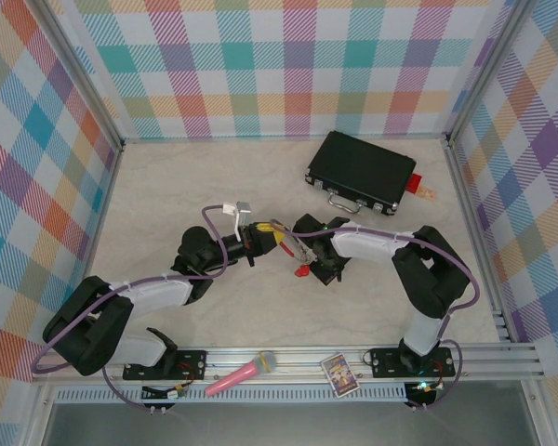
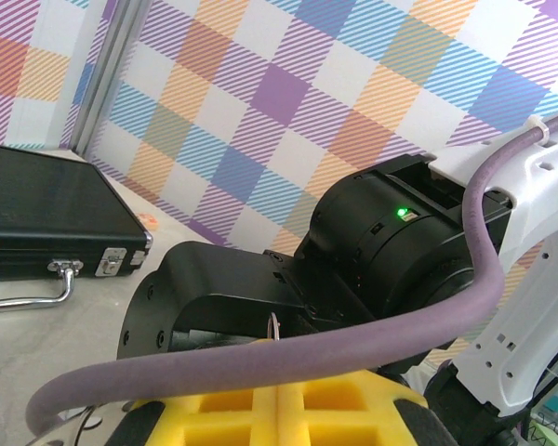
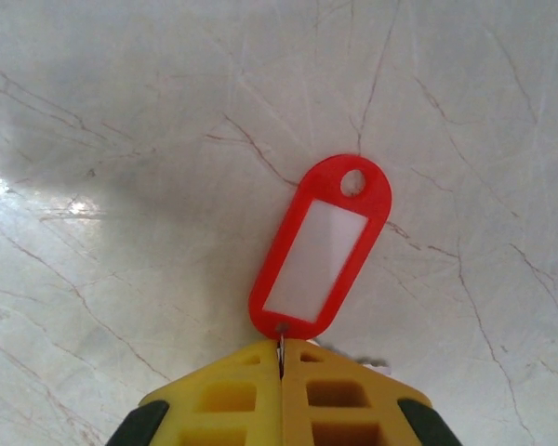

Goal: Put the keys on the keyring

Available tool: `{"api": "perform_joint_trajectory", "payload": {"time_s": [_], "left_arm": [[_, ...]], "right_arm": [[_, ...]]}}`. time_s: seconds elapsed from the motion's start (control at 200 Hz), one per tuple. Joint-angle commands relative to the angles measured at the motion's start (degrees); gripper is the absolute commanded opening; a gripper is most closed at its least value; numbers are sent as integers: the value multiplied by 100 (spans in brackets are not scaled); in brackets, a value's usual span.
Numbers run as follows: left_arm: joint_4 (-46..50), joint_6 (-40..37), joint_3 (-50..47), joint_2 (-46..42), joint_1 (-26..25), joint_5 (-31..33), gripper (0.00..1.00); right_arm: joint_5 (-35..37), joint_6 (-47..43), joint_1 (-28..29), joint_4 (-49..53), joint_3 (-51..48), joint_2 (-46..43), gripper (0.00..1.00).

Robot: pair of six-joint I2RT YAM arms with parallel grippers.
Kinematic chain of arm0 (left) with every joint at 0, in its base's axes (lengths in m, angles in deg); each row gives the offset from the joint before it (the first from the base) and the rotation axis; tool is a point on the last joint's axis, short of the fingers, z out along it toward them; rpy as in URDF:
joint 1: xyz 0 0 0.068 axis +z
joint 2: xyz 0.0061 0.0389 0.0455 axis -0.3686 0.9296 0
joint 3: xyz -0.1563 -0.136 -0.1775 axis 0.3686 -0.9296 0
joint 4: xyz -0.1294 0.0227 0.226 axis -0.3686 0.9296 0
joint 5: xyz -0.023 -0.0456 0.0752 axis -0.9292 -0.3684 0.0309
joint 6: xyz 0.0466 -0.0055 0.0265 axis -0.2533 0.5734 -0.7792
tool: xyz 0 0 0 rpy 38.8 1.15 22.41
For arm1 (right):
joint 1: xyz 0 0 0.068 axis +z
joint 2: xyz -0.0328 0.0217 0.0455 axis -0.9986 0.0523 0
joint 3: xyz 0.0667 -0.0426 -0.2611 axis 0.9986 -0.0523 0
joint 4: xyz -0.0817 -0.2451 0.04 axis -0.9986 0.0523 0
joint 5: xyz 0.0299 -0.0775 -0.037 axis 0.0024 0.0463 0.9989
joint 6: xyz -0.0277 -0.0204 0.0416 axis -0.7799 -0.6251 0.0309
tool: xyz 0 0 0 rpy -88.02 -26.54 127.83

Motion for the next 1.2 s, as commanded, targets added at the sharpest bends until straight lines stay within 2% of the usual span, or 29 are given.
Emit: {"api": "perform_joint_trajectory", "payload": {"time_s": [0.0,0.235,0.46,0.765,0.975,1.045,1.195], "left_arm": [[-478,22,21,33,42,-113,0],[-490,31,21,20,40,-113,0],[-517,39,-1,-29,40,-95,0],[-582,47,-5,34,40,-91,0],[-731,97,12,186,41,-129,0],[-758,120,21,237,40,-139,0],[-978,227,21,411,40,-130,0]], "right_arm": [[-44,-17,49,112,51,-272,0],[-553,256,-207,31,-29,-720,0],[-1494,576,-834,-413,-384,-1640,0],[-1819,626,-1038,-1855,-1178,-3391,0],[-2261,496,-1071,-4034,-2426,-4769,0],[-2208,486,-1099,-4258,-2538,-4896,0],[-2795,188,-1127,-4329,-2517,-4955,0]]}}
